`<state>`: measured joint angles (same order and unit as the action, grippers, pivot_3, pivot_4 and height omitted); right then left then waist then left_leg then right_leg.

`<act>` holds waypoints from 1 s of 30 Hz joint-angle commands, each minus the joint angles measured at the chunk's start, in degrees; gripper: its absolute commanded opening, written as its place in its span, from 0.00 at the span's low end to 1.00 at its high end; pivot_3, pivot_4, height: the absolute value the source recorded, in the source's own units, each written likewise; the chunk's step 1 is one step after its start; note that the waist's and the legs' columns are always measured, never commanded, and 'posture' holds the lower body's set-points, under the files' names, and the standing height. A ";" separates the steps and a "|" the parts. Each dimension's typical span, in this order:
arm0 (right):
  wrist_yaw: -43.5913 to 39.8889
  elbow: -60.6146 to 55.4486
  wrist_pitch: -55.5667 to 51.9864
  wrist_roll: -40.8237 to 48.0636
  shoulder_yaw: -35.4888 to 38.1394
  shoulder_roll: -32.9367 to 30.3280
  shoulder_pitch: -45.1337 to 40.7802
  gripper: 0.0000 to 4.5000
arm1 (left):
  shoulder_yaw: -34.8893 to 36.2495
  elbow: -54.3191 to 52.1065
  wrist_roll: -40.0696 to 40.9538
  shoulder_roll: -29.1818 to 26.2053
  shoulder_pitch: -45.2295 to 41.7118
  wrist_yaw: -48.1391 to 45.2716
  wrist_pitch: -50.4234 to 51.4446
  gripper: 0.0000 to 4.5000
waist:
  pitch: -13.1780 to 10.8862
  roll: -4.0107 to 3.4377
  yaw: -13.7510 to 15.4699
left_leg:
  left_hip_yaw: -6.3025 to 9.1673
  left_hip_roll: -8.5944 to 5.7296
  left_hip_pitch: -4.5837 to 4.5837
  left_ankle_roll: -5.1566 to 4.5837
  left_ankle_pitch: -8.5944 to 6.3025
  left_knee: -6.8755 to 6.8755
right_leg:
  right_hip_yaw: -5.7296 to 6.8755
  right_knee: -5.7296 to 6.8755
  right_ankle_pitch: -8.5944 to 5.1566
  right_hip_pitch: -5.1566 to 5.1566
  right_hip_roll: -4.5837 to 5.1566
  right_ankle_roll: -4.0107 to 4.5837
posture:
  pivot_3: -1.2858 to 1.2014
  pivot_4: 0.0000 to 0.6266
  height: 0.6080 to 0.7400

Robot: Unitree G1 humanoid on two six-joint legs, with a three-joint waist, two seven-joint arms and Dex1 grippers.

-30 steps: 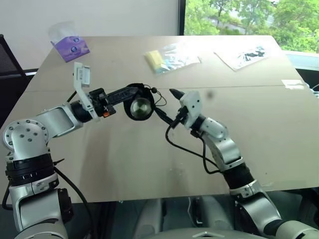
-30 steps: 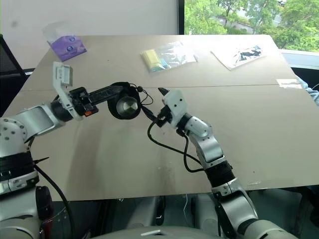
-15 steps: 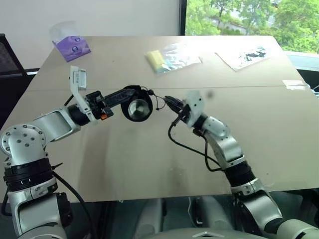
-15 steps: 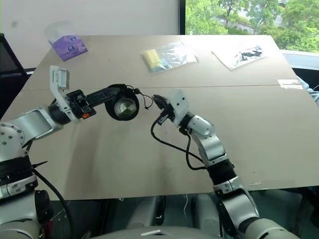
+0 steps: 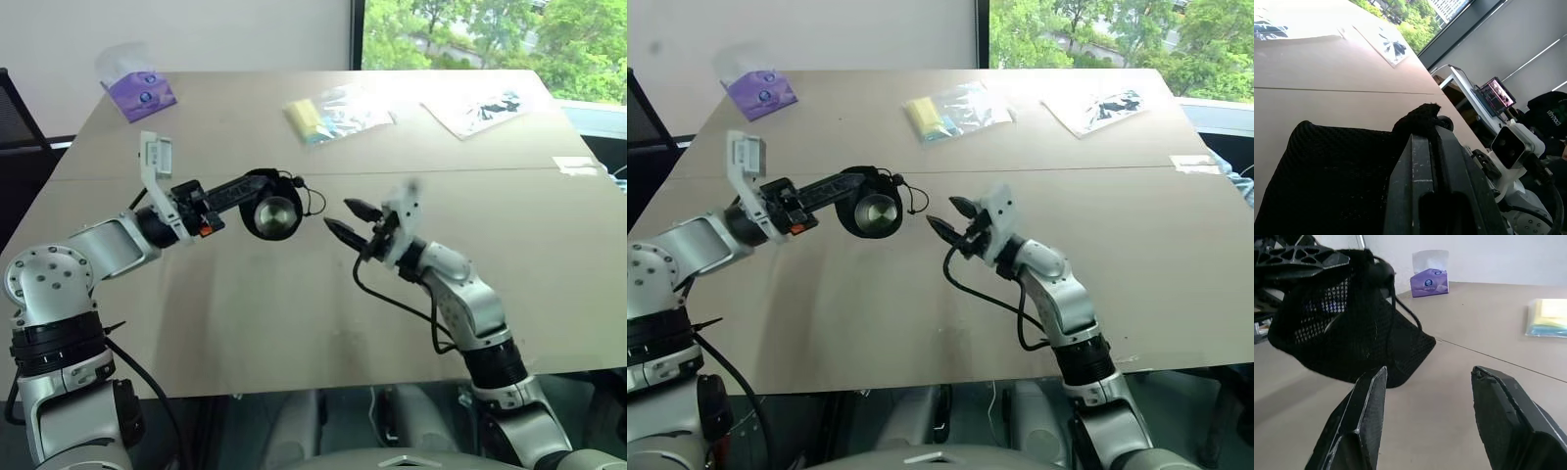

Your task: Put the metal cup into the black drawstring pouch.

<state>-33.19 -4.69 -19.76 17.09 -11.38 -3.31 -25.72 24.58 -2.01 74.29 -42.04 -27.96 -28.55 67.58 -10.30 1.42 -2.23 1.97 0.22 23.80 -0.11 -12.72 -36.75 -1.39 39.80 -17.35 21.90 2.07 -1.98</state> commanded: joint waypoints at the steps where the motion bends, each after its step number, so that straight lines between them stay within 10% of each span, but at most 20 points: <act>1: 0.06 -0.02 0.14 1.01 0.63 0.92 -2.45 0.61 | 0.74 -1.53 0.26 -0.76 -0.59 -1.03 -0.47 0.00 | 0.00 0.00 0.00 | 0.01 0.00 0.00 0.00 0.00 0.00 | 0.01 0.00 0.00 0.00 0.00 0.00 | 0.52 0.24 1.00; 20: -2.03 9.72 1.85 -1.61 -2.21 3.80 -8.97 0.61 | 1.56 -4.27 0.74 -0.93 3.00 -2.02 -1.23 0.00 | 0.00 0.00 -0.09 | 0.02 0.01 0.00 0.01 0.01 0.01 | 0.02 0.00 0.00 0.01 -0.01 0.00 | 0.52 0.24 1.00; 27: 1.16 12.64 3.08 -5.24 -1.75 3.95 -10.67 0.02 | 1.50 -6.00 -0.40 -0.69 6.24 -2.91 -2.48 0.00 | 0.00 0.00 -0.12 | 0.01 0.01 0.00 0.02 0.01 0.01 | 0.01 0.00 0.00 0.01 0.00 0.00 | 0.52 0.24 1.00; 30: 3.02 10.85 4.24 -8.95 -2.04 1.20 -10.23 0.02 | 1.40 -7.44 -1.00 -0.07 8.33 -2.54 -3.54 0.00 | 0.00 -0.01 -0.10 | 0.00 0.01 0.00 0.02 0.01 0.01 | -0.02 0.00 0.00 0.03 0.00 0.00 | 0.52 0.24 1.00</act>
<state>-31.34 9.28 -17.23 9.95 -13.62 -1.21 -35.16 24.44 -6.93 73.27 -42.06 -19.91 -30.51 65.44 -10.30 1.41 -2.33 1.97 0.23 23.81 -0.09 -12.71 -36.74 -1.41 39.79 -17.35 21.92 2.08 -1.98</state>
